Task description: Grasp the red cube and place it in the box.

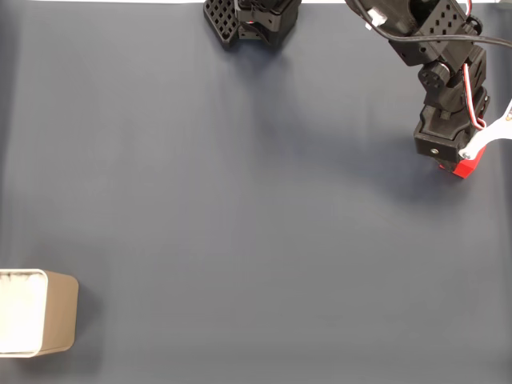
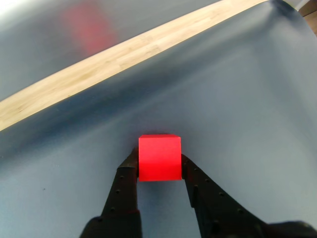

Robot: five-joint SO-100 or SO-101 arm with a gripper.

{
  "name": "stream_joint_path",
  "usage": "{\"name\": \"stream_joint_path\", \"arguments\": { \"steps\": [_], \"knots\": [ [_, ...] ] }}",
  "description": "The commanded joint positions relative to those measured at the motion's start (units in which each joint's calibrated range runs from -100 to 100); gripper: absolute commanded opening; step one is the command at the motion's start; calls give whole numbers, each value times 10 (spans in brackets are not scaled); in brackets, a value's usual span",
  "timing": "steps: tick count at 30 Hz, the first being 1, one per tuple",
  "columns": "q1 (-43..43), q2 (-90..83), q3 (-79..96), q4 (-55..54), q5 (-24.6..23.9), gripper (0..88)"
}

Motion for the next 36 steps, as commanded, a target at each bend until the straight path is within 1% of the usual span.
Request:
{"name": "stream_joint_path", "arguments": {
  "steps": [1,14,36],
  "knots": [
    [8,-36,-21,-7,1,86],
    [58,-131,-9,33,0,86],
    [181,-235,-44,107,-6,88]
  ]
}}
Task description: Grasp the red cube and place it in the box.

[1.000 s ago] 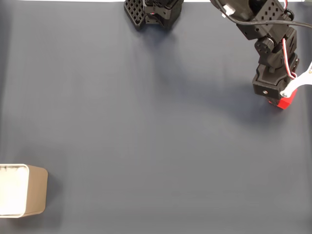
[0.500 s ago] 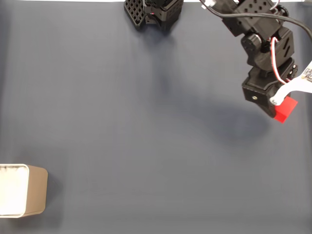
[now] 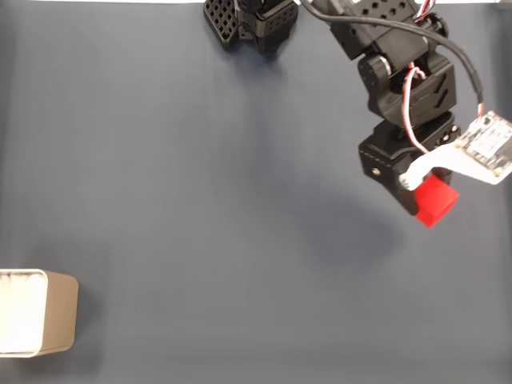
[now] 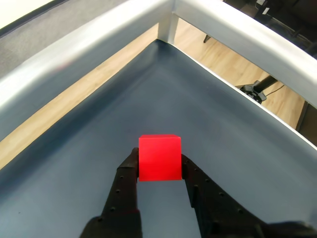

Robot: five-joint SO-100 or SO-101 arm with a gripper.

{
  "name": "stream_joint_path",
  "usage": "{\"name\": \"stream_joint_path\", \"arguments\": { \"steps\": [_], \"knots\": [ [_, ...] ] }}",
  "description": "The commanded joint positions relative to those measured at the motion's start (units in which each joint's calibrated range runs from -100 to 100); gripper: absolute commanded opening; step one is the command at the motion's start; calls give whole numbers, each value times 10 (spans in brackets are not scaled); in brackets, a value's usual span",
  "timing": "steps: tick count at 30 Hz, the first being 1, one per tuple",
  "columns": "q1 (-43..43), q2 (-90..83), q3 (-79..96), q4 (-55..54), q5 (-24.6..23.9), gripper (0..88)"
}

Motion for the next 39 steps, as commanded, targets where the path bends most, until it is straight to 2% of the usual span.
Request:
{"name": "stream_joint_path", "arguments": {
  "steps": [1,39],
  "knots": [
    [24,-44,-39,14,-5,88],
    [252,-94,-91,49,-7,86]
  ]
}}
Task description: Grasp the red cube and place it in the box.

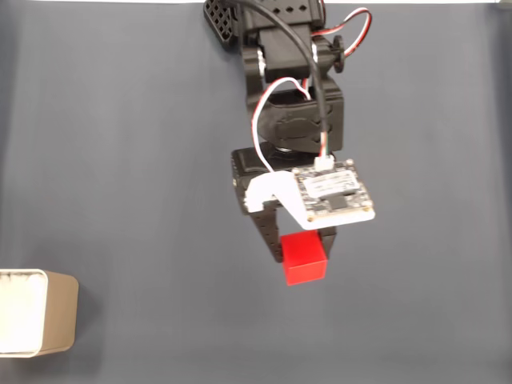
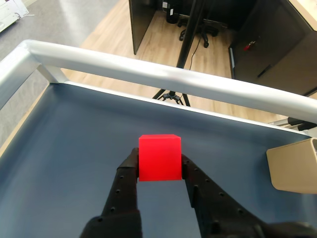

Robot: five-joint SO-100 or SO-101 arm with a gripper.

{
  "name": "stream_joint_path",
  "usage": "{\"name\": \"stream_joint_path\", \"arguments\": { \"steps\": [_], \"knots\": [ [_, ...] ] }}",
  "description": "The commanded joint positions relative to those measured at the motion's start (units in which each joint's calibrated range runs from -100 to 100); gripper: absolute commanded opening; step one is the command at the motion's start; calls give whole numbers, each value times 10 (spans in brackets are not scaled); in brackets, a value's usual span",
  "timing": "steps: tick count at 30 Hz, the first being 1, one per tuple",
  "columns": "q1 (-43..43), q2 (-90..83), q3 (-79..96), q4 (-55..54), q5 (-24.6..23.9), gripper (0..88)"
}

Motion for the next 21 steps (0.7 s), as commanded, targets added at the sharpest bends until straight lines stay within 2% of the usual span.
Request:
{"name": "stream_joint_path", "arguments": {
  "steps": [1,21],
  "knots": [
    [24,-38,-26,5,-6,86],
    [158,7,-83,1,-7,85]
  ]
}}
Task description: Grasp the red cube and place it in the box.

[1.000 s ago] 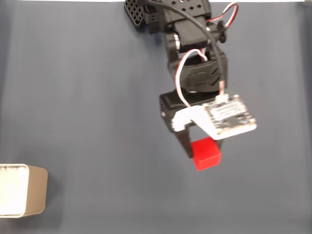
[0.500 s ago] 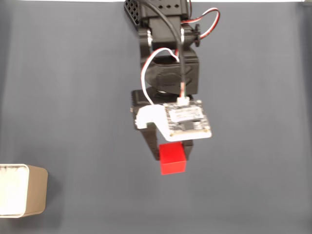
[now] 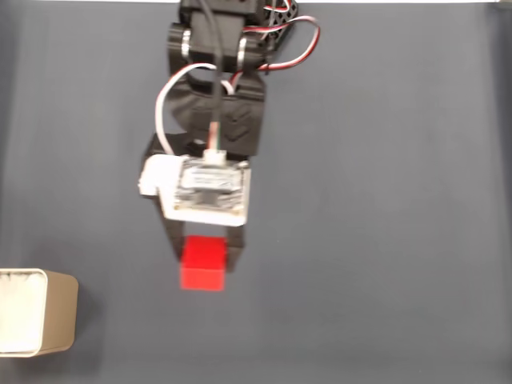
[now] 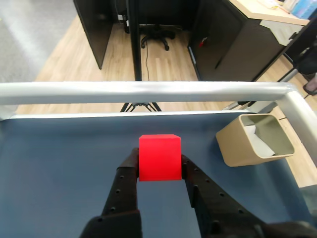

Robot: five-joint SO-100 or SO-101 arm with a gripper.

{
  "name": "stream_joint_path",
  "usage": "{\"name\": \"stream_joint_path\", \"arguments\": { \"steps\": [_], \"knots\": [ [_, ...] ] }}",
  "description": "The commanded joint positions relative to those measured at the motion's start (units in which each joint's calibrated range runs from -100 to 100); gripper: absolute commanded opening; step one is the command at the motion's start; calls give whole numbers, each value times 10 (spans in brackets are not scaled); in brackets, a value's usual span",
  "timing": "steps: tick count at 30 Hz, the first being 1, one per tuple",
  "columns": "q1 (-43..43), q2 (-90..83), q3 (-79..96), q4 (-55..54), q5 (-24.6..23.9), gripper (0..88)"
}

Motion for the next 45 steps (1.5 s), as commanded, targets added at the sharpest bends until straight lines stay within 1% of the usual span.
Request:
{"name": "stream_joint_path", "arguments": {
  "steps": [1,19,45],
  "knots": [
    [34,10,-46,-5,-3,85],
    [115,128,-175,-6,-7,83],
    [181,298,-368,-6,-6,82]
  ]
}}
